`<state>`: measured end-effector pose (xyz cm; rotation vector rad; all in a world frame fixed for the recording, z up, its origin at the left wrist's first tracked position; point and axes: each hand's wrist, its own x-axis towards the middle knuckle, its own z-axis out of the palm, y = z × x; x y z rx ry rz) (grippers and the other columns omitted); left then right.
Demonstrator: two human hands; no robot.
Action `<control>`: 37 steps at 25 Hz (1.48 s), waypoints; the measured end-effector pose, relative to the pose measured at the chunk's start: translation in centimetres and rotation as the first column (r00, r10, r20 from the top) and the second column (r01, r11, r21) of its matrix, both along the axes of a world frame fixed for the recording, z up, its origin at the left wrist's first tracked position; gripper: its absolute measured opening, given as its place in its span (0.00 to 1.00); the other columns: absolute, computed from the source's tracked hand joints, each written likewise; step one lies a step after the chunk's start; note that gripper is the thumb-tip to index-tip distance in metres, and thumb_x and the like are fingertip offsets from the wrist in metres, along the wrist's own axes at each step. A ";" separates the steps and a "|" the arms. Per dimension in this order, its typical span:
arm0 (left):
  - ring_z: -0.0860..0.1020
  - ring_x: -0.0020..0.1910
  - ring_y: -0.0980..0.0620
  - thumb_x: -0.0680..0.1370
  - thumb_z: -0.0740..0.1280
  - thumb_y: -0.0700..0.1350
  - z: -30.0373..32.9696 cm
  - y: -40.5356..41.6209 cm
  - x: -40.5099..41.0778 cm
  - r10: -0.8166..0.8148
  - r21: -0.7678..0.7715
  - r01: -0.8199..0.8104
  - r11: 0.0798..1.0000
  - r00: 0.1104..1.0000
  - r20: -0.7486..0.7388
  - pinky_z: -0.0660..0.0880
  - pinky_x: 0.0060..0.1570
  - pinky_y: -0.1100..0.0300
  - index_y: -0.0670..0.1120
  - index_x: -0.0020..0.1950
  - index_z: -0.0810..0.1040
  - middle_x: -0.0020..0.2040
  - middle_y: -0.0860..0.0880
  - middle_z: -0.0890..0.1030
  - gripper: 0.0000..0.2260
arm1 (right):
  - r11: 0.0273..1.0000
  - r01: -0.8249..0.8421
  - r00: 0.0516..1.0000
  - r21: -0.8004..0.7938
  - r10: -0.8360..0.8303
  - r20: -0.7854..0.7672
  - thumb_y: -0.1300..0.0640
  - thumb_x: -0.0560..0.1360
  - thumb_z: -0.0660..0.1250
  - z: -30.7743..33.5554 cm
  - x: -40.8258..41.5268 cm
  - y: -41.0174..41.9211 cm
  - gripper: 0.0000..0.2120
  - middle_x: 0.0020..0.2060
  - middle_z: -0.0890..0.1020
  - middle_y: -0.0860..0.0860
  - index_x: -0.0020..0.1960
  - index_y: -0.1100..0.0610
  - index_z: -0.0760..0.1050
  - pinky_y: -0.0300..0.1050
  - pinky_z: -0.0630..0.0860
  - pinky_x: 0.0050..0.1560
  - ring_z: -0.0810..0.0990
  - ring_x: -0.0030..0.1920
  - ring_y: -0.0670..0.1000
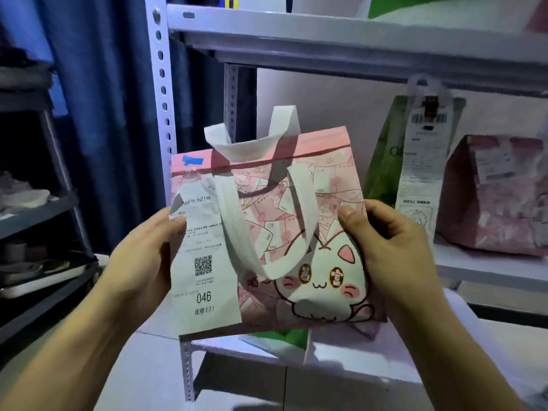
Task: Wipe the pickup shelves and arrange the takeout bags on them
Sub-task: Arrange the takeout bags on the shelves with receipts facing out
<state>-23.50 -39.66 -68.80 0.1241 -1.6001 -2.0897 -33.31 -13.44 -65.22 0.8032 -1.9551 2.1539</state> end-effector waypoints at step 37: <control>0.68 0.68 0.37 0.78 0.66 0.45 -3.8 1.3 -13.3 0.652 -0.706 -0.425 0.566 0.755 0.068 0.65 0.66 0.37 0.51 0.74 0.64 0.71 0.42 0.71 0.24 | 0.925 0.291 0.956 0.244 -0.288 -0.048 0.48 0.79 0.65 -6.1 -13.9 -3.3 0.21 0.66 0.77 0.42 0.72 0.44 0.70 0.50 0.74 0.67 0.75 0.66 0.44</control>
